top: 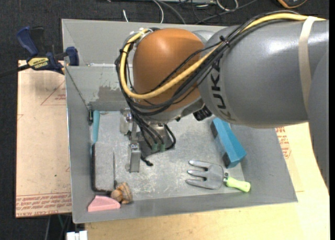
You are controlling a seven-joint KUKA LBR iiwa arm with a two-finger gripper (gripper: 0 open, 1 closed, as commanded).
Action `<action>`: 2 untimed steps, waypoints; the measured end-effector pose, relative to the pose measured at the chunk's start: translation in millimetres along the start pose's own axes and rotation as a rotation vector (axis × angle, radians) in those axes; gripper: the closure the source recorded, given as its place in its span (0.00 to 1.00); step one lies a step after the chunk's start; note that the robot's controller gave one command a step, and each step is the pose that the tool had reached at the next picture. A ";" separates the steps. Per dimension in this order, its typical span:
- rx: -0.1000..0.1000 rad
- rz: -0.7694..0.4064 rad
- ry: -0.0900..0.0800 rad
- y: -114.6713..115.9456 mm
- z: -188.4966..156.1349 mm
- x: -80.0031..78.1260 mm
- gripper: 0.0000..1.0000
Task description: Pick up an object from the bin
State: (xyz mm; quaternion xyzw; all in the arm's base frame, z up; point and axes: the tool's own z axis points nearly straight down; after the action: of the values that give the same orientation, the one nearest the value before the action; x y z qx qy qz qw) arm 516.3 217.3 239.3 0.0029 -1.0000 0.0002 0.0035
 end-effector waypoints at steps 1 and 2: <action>-0.002 0.005 -0.007 -1.4 -4.8 -1.6 0.00; -0.005 0.098 -0.010 -25.4 15.8 -44.2 0.00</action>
Offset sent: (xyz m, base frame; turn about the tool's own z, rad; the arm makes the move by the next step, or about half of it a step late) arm 0.0988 -0.0603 -0.0477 0.2289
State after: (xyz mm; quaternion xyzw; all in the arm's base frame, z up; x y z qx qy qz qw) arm 560.6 192.2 223.2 -0.0460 -0.9989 -0.0019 -0.0016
